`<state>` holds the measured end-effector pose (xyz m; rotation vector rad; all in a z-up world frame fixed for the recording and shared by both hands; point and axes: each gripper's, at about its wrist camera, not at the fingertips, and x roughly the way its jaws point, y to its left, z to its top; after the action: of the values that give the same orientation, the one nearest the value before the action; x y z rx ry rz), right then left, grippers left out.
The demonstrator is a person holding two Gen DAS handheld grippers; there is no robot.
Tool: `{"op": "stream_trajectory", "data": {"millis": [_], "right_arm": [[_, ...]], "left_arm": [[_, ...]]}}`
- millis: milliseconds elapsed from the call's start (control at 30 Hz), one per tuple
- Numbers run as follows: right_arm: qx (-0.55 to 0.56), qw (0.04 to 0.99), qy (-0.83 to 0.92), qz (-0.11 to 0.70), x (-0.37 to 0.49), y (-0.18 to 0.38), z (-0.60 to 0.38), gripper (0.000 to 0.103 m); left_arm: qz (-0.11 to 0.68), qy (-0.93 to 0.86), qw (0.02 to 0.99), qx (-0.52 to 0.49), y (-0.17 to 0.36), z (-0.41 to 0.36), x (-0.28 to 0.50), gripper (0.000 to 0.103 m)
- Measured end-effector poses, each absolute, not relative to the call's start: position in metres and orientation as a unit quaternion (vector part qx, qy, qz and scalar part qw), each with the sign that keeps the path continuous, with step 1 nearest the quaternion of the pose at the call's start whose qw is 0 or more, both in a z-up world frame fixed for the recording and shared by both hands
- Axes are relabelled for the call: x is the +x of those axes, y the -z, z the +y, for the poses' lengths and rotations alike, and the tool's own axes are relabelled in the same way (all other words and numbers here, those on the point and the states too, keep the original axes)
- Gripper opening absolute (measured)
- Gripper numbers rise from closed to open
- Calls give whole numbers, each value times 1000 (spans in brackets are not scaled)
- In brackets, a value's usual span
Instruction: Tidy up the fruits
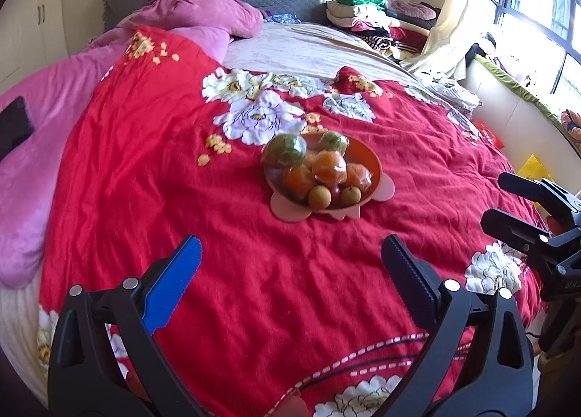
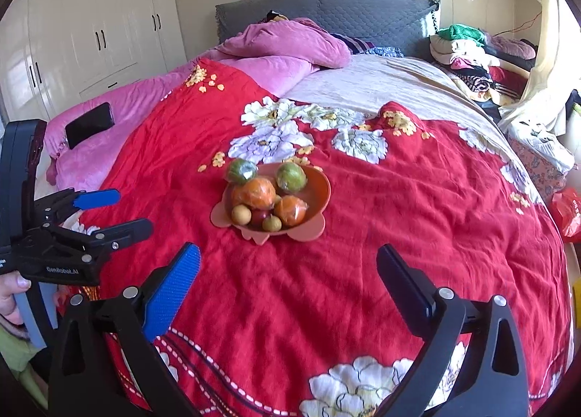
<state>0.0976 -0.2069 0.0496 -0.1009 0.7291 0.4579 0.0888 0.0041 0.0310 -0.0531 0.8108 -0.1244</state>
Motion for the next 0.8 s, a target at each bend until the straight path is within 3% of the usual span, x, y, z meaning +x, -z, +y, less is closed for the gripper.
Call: {"op": "stream_trajectory", "data": {"millis": [800], "right_arm": [[-73,903,-185,382,65,-8,-213,98]], "left_arm": [[419,49,906,-28,-2,-4,63,93]]}}
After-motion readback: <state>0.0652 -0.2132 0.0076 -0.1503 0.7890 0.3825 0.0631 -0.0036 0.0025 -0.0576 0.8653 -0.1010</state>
